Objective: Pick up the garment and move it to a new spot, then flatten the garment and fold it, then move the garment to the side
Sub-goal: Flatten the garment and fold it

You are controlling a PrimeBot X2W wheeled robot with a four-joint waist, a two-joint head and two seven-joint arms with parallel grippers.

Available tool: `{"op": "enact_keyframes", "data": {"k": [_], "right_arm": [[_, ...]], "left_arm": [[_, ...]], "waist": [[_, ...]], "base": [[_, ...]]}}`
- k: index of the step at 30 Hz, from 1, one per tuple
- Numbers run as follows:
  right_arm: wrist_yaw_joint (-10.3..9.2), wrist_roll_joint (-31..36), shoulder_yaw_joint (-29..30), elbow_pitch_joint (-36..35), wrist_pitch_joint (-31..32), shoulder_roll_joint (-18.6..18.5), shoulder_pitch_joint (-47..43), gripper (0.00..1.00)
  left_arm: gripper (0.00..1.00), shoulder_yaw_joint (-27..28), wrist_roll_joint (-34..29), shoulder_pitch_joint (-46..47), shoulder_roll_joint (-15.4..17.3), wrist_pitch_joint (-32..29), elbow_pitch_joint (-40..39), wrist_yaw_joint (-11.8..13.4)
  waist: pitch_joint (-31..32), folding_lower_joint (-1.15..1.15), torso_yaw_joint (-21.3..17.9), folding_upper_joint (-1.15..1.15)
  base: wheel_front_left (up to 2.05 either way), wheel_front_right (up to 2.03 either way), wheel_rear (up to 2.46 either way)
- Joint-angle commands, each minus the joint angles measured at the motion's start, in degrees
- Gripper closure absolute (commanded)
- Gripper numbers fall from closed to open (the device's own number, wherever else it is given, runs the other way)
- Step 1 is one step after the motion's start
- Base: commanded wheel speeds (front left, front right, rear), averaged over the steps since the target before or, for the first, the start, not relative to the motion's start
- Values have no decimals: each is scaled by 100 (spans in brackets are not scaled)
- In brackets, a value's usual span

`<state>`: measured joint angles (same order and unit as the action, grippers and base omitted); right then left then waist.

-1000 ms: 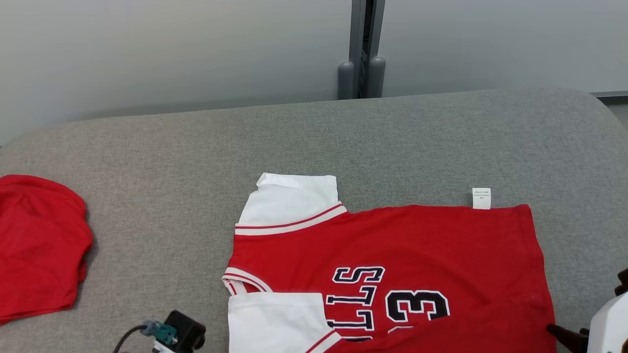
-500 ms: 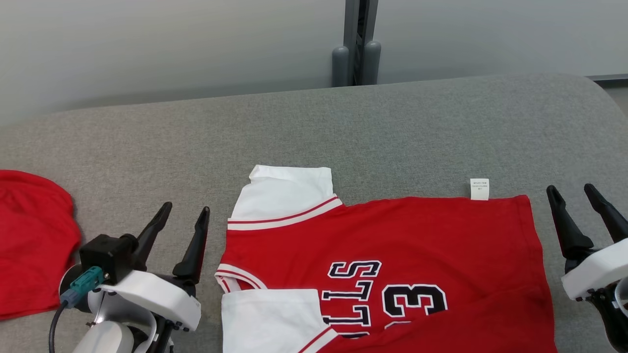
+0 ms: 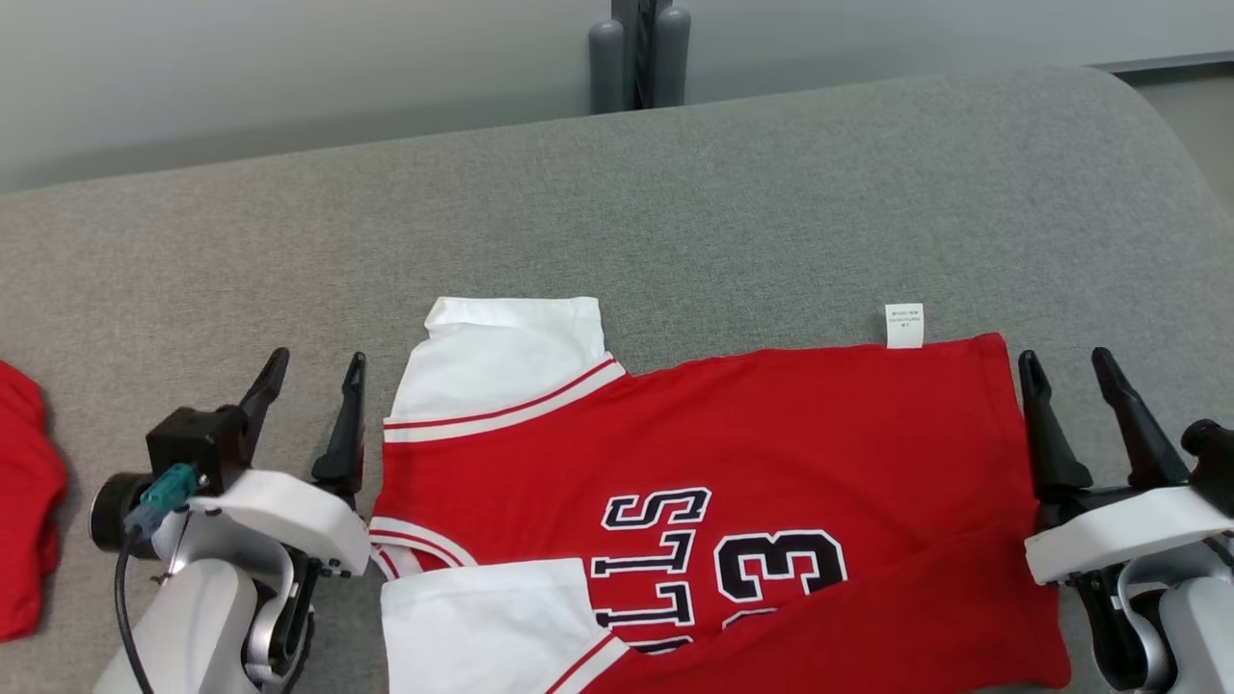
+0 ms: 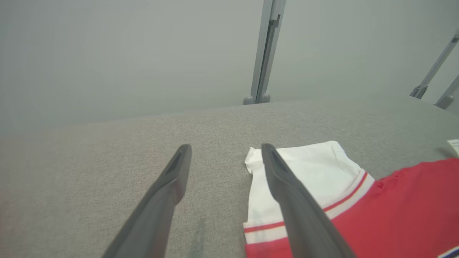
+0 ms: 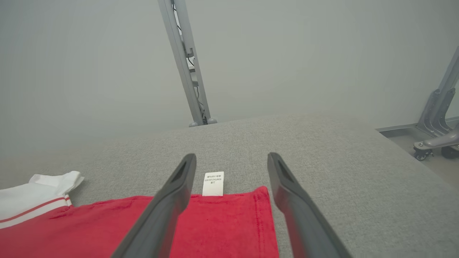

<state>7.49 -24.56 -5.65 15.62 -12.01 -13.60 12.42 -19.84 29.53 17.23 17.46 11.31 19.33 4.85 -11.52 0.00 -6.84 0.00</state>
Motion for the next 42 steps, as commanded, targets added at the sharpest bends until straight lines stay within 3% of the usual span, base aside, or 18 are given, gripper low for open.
{"op": "enact_keyframes", "data": {"k": [1,9,18,33,35,36,37,38,42], "right_arm": [[1,26,22,1,-49,8,34,0],[1,9,-70,241,-210,262,165,0],[1,18,-137,325,-297,385,375,0],[1,-4,-284,605,-322,448,421,0],[1,-14,-299,627,-323,440,427,0],[1,-17,-306,637,-324,436,431,0],[1,-15,-312,645,-325,434,439,0],[1,-19,-316,652,-325,431,447,0],[1,-41,-314,668,-327,429,471,0]], "left_arm": [[0,-9,-42,115,26,-28,15,-19],[0,-623,-701,1353,463,-1059,726,-294],[0,-1117,-1112,2285,560,-1874,1333,-593],[0,-1404,-1218,2687,442,-2052,1917,-692],[27,-1426,-1222,2701,436,-2038,1971,-705],[51,-1433,-1217,2732,434,-2022,1999,-717],[53,-1450,-1211,2761,431,-2012,2025,-742],[100,-1480,-1200,2777,419,-2019,2046,-777],[100,-1476,-1129,2811,399,-1951,2110,-807]], "waist": [[-107,0,-98,0],[-616,0,-409,0],[-994,0,-621,0],[-1037,0,-647,0],[-1031,0,-645,0],[-1030,0,-646,0],[-1029,0,-647,0],[-1027,0,-648,0],[-1026,0,-649,0]], "base": [[0,0,0],[0,0,0],[0,0,0],[0,0,0],[0,0,0],[0,0,0],[0,0,0],[0,0,0],[0,0,0]]}}
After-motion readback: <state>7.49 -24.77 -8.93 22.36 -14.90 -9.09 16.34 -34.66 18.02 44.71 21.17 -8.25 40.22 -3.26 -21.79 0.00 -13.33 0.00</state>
